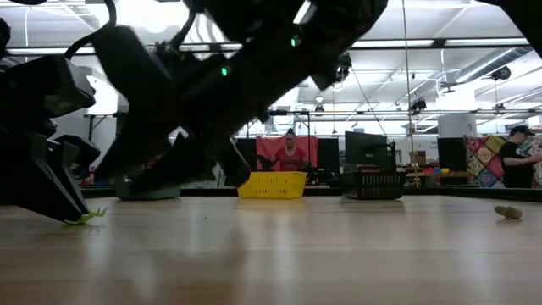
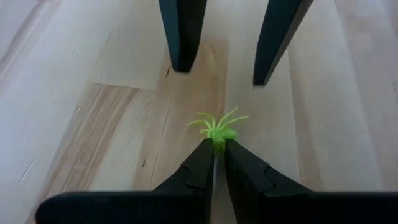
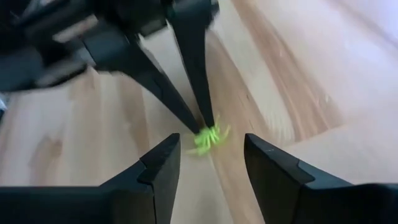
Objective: Sort Halloween decoration
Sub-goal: Put the green spider toy into the yellow bin
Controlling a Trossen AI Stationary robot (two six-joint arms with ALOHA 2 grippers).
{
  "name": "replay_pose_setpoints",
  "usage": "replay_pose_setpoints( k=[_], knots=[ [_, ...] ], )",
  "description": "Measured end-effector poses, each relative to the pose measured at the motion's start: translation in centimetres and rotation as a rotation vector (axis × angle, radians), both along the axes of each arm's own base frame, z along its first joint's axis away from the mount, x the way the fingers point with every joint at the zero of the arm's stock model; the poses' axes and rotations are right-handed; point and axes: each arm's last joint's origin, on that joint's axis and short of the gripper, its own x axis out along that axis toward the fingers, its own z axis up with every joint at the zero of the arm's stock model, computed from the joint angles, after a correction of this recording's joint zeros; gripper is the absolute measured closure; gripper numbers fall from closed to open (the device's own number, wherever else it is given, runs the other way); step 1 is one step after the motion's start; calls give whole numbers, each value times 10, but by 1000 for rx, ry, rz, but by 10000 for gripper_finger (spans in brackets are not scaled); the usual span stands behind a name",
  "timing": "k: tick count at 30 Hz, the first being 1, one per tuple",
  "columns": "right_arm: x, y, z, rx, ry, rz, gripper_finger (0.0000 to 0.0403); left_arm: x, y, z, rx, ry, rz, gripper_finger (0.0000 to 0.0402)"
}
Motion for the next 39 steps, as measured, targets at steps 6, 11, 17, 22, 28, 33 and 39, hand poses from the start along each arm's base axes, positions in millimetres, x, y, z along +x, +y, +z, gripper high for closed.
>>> replay_pose_setpoints(
  k=[6,11,17,22,28,33,39],
  knots=[
    [1,0,-17,-3,26,-2,240,0,0,0,-1,0,8,377],
    [6,1,-26,14,-24,-3,248,0,0,0,-8,-3,15,377],
    [8,2,-34,49,-50,-4,259,0,0,-1,-10,-4,16,377],
    [9,-1,-35,48,-49,-14,276,0,0,-1,-10,-5,16,377],
    [10,-7,-35,87,-39,-4,322,0,0,0,-14,-9,16,377],
    [11,-8,-35,95,-36,-1,377,1,0,0,-20,-15,15,377],
    [11,-9,-36,112,-30,-9,394,1,0,1,-29,-19,15,377]
  ],
)
